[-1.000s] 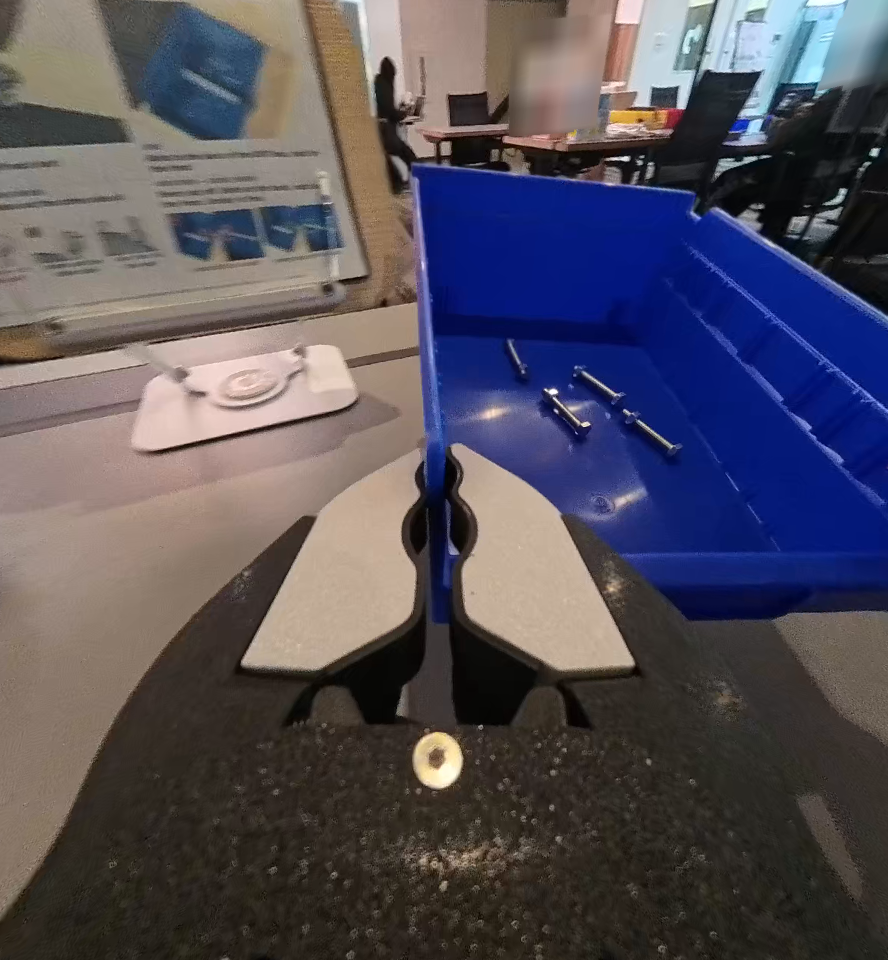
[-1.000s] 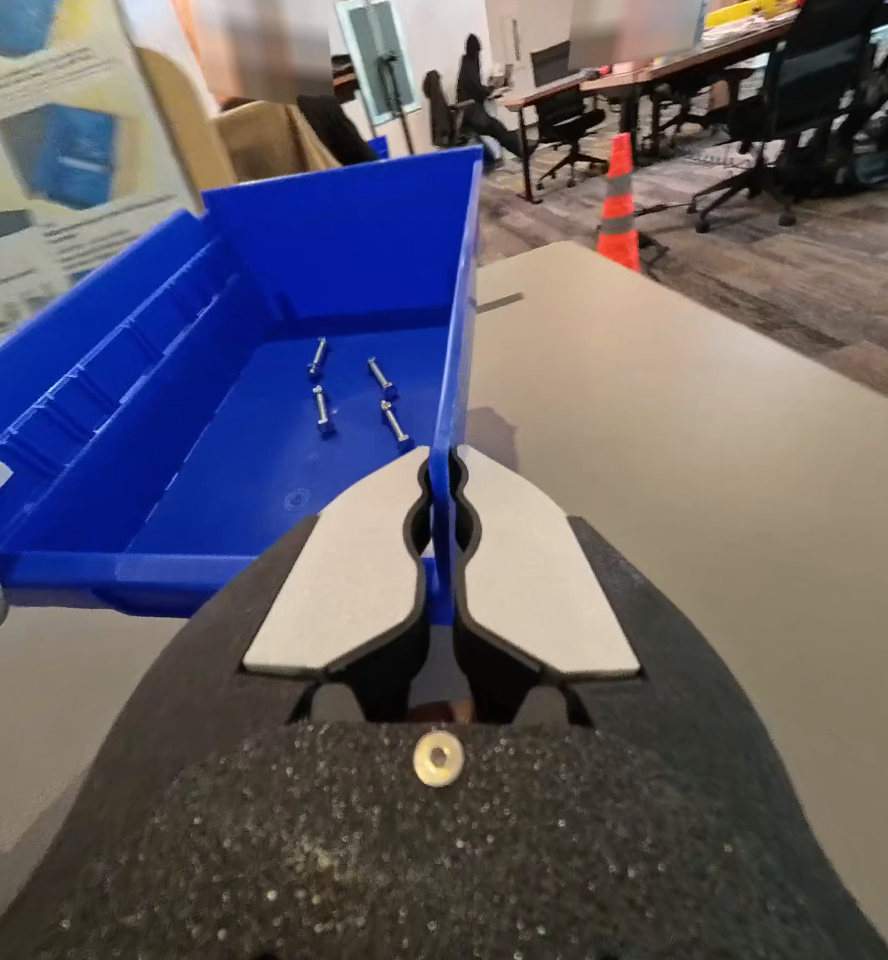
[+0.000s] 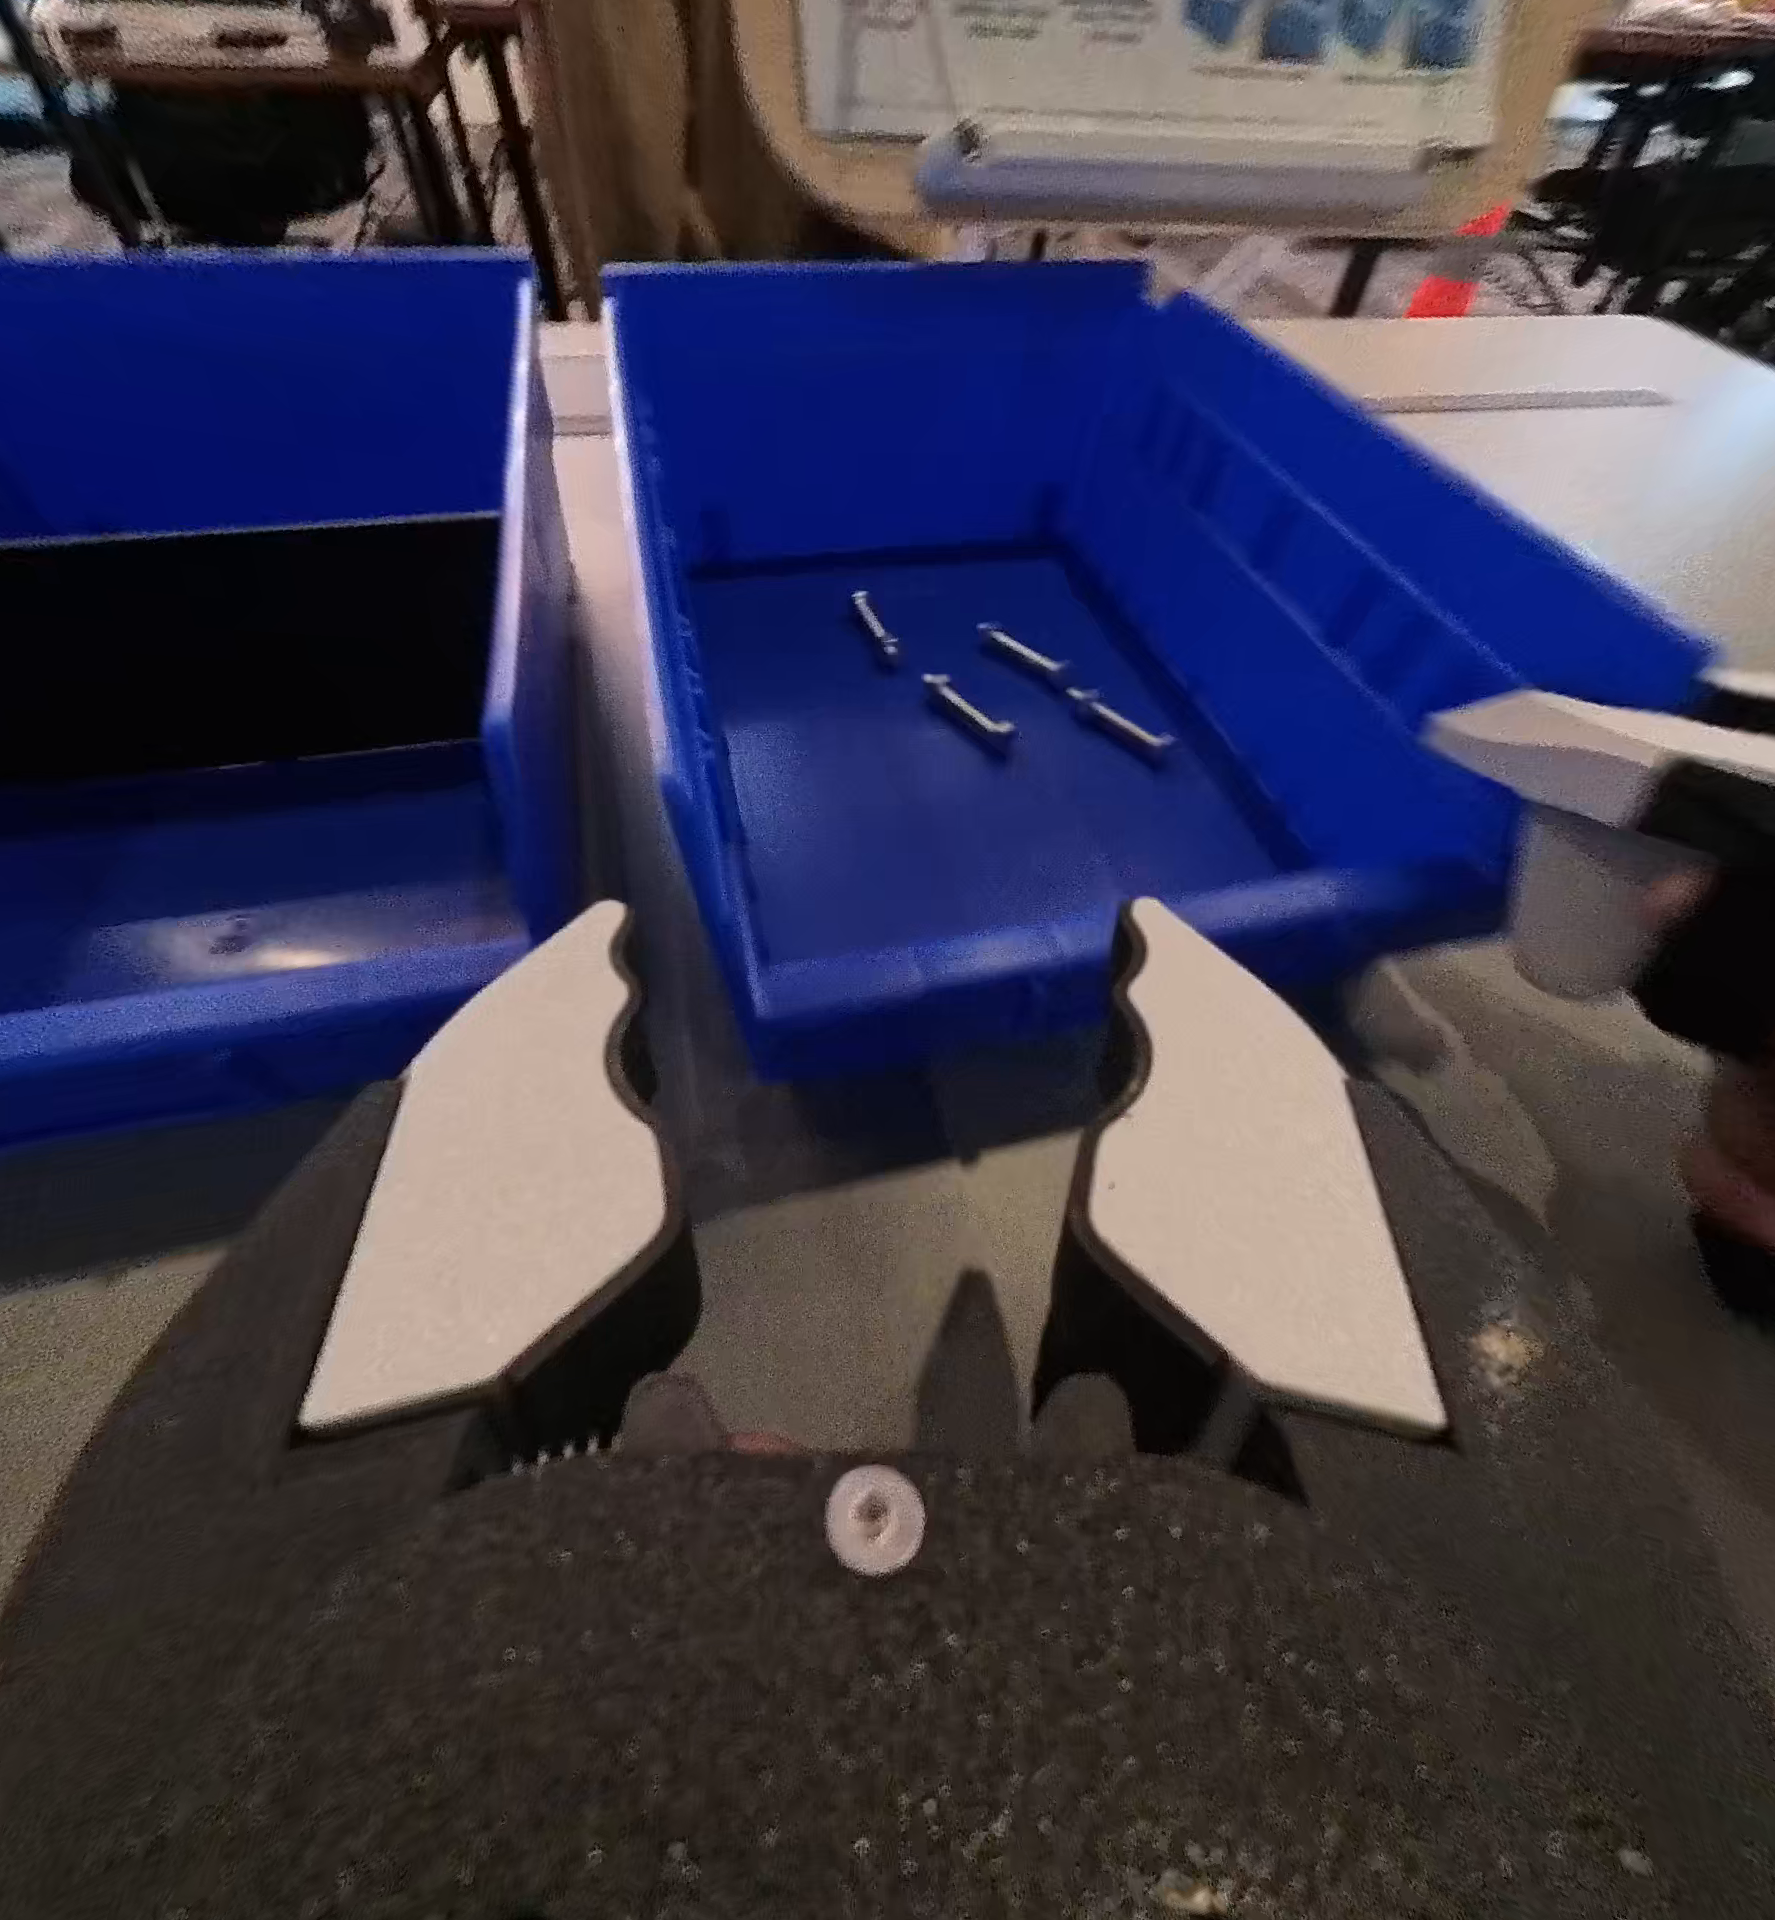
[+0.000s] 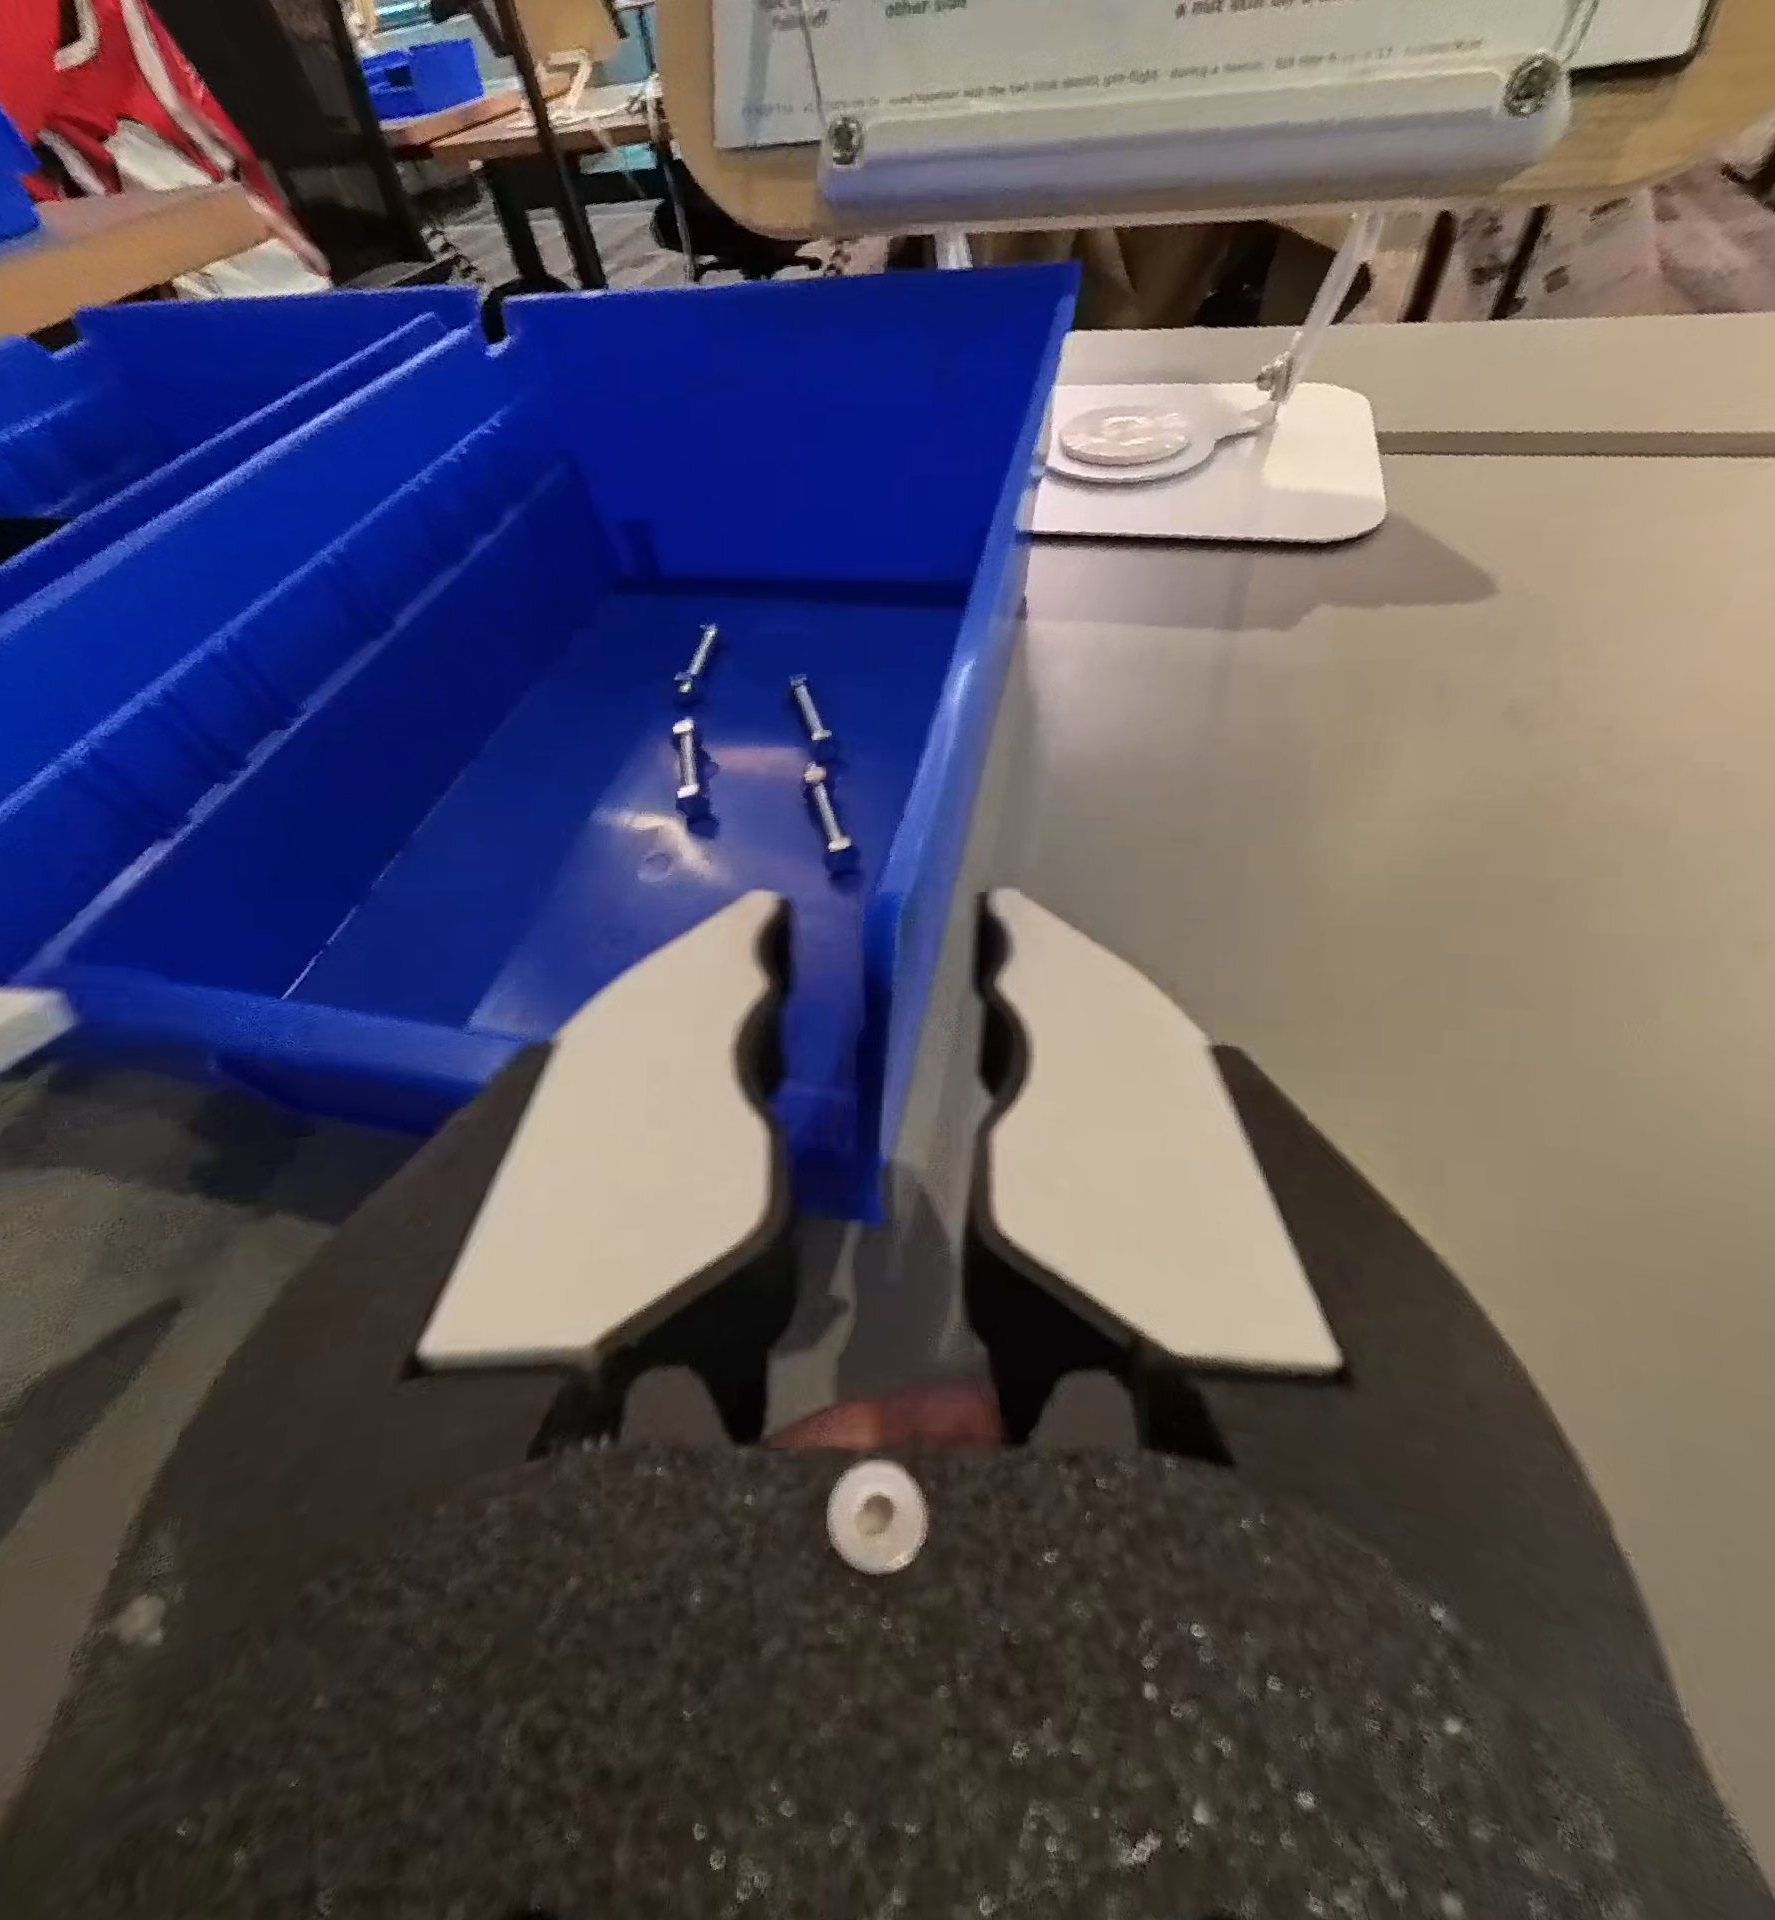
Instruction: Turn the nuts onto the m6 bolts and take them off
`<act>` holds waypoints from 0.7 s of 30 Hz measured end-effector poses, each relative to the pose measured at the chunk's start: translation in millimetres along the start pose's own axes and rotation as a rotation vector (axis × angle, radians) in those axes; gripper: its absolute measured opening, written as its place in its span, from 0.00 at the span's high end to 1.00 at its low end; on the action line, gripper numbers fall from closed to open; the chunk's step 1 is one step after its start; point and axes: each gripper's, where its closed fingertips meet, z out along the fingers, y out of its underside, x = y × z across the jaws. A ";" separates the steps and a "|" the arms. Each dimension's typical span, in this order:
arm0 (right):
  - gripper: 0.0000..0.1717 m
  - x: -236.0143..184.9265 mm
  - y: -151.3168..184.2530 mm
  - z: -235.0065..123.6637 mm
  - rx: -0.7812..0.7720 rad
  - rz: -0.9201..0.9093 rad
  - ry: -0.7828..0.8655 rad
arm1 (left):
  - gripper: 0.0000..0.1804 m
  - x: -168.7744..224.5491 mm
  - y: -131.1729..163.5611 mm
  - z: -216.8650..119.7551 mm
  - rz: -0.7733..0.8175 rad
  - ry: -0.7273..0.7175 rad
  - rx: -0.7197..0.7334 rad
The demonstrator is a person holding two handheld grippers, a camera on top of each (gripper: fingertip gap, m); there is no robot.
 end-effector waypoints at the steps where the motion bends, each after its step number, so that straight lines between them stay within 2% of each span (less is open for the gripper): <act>1: 0.74 -0.8 2.6 -4.4 -0.011 -0.008 -0.019 | 0.56 0.2 -0.2 -19.4 0.026 0.002 0.026; 2: 0.71 0.3 3.5 -11.4 -0.003 -0.019 -0.029 | 0.60 -6.6 -1.3 -40.5 0.043 -0.022 0.069; 4: 0.69 5.5 2.4 -31.3 0.041 -0.036 -0.035 | 0.77 -39.0 -6.5 -77.4 0.031 -0.098 0.171; 6: 0.71 7.4 1.0 -53.6 0.091 -0.046 -0.056 | 0.73 -90.7 -4.7 -90.3 -0.047 -0.167 0.156; 9: 0.76 3.8 0.5 -83.6 0.151 -0.083 -0.086 | 0.61 -179.4 6.9 -79.2 -0.146 -0.277 0.052; 12: 0.79 -7.7 7.9 -105.1 0.166 -0.134 -0.126 | 0.63 -247.1 9.7 -58.7 -0.167 -0.379 0.005; 16: 0.82 -21.4 18.5 -119.0 0.154 -0.147 -0.179 | 0.65 -278.6 7.8 -24.6 -0.167 -0.384 -0.032; 17: 0.82 -24.6 21.7 -118.5 0.143 -0.144 -0.193 | 0.69 -280.3 8.0 -16.7 -0.164 -0.376 -0.040; 18: 0.82 -27.8 25.1 -116.8 0.128 -0.143 -0.206 | 0.78 -282.2 8.7 -10.9 -0.158 -0.375 -0.049; 19: 0.82 -31.0 28.2 -114.5 0.114 -0.140 -0.219 | 0.93 -278.3 8.8 -6.1 -0.152 -0.339 -0.054; 21: 0.82 -39.9 33.2 -110.3 0.085 -0.132 -0.252 | 0.97 -270.3 9.3 -5.8 -0.176 -0.301 -0.058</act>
